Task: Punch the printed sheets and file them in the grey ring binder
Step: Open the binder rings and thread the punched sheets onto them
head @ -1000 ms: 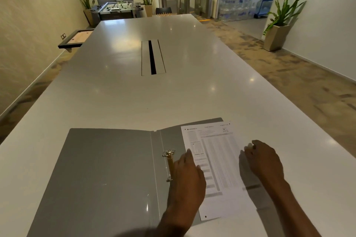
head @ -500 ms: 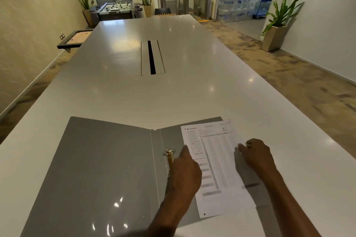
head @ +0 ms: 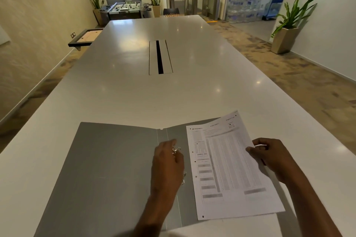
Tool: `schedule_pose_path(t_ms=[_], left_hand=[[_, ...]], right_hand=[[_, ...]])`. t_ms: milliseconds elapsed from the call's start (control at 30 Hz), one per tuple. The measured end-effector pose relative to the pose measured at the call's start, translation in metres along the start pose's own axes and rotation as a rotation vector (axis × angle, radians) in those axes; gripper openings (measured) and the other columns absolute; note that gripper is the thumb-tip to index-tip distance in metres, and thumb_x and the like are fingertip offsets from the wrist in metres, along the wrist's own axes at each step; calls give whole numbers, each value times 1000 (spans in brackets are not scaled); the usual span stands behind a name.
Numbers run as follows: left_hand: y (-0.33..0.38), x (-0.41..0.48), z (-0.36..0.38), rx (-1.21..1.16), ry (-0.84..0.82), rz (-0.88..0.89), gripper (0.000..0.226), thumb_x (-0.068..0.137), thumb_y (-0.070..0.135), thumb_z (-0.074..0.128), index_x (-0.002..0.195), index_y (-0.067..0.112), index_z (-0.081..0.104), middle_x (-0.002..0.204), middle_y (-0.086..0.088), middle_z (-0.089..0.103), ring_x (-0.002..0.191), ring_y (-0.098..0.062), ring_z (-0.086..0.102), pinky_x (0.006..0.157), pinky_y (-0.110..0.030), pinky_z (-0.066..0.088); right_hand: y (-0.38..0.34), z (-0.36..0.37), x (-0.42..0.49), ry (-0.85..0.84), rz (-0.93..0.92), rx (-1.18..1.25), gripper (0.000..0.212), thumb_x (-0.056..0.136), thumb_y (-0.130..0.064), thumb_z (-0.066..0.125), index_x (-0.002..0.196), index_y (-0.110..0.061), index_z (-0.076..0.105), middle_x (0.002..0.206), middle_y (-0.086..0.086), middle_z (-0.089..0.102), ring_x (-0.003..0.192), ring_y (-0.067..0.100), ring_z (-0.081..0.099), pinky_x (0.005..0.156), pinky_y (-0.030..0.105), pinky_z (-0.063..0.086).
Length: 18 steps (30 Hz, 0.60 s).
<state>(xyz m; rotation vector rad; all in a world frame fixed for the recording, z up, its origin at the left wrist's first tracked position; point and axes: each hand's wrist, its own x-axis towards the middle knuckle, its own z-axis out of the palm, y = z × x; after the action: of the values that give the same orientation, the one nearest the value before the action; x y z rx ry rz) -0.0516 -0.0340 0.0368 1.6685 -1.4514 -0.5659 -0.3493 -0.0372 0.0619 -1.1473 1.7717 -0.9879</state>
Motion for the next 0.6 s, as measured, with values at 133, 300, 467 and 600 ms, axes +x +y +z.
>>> schedule_pose_path(t_ms=[133, 300, 467, 600], left_hand=[[-11, 16, -17, -61, 22, -71, 33, 101, 13, 63, 133, 16, 67, 126, -1, 70, 111, -13, 69, 87, -17, 52], [-17, 33, -32, -139, -1, -109, 27, 101, 22, 64, 127, 22, 72, 109, 5, 75, 95, 0, 69, 85, -22, 57], [-20, 41, -30, -207, -110, -130, 27, 101, 35, 63, 124, 26, 75, 109, 8, 77, 99, 0, 71, 88, -20, 56], [-20, 47, -25, -347, -226, -218, 26, 102, 44, 59, 98, 31, 81, 93, 10, 82, 90, -7, 76, 84, -30, 57]], right_hand=[[-18, -12, -7, -37, -35, 58, 6, 87, -8, 79, 82, -6, 78, 54, 19, 51, 49, 19, 31, 55, 32, 29], [-40, -28, -12, -64, -87, 113, 40, 59, -46, 94, 83, -16, 81, 87, 36, 71, 68, 35, 51, 64, 43, 40], [-59, -27, -15, -139, -63, 187, 84, 20, -68, 95, 83, -14, 81, 91, 24, 79, 96, 64, 64, 78, 55, 44], [-63, -8, -16, -135, -83, 189, 69, 42, -56, 97, 89, -9, 80, 93, 25, 78, 96, 66, 61, 76, 51, 50]])
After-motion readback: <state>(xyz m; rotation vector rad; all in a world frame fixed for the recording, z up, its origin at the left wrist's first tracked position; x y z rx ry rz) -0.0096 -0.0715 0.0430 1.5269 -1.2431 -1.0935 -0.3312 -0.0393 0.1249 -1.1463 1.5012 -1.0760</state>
